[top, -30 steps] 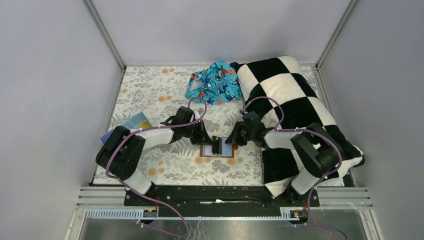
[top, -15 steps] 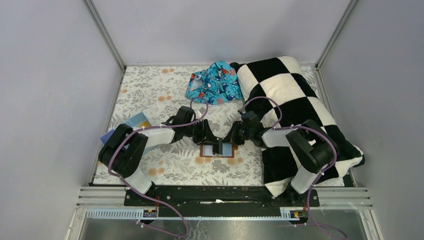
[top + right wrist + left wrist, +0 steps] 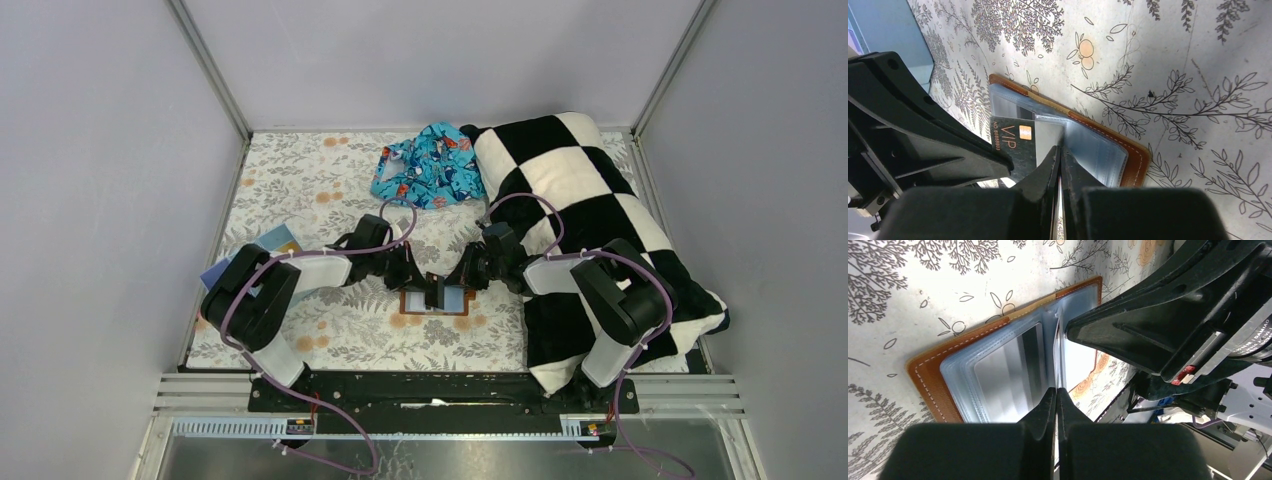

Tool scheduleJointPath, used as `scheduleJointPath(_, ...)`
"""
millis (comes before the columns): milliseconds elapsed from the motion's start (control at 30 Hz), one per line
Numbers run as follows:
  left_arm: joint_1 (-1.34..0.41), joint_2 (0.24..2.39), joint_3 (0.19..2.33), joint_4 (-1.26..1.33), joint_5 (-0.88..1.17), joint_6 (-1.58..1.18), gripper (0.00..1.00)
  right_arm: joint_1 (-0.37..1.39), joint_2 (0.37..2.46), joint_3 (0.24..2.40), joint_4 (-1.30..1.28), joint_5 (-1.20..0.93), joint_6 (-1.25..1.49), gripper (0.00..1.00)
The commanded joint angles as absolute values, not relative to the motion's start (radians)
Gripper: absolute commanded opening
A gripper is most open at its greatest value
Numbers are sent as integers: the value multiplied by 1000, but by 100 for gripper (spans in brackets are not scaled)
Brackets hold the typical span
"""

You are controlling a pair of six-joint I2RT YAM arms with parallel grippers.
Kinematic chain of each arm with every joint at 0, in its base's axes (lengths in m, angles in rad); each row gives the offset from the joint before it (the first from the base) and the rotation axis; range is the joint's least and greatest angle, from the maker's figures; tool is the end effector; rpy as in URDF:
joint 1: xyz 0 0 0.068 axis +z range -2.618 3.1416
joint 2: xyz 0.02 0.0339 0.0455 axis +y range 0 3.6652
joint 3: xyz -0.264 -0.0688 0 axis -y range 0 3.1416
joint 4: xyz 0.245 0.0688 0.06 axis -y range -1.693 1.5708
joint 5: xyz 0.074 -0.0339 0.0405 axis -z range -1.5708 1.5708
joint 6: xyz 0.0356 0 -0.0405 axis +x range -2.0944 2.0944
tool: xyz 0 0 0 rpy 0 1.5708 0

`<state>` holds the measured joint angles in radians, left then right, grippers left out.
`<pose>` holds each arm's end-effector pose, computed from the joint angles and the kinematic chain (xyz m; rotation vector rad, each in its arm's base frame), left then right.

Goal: Take the credit cards out of the card holder
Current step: Remove the credit card from the card holder, then place the credit card in the storage box.

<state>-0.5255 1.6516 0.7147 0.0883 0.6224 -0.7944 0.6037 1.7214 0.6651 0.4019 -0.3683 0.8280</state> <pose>0.2515 -0.1699 0.1375 -0.0362 2.6671 -1.2859 0.2541 0.1908 0.1255 0.0503 2.4478 1.1318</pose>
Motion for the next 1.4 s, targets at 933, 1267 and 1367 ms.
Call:
scheduleJointPath(933,238,1131,1181,-998,-311,-418,0,612,1746,755,281,-441,767,40)
scheduleJointPath(1267,282,1109,1073,-947,-454,-503,0,612,1738,749,265,-452,757,42)
scheduleJointPath(1367,310,1126,1027,-898,-463,-494,0,612,1746,756,257,-451,755,43)
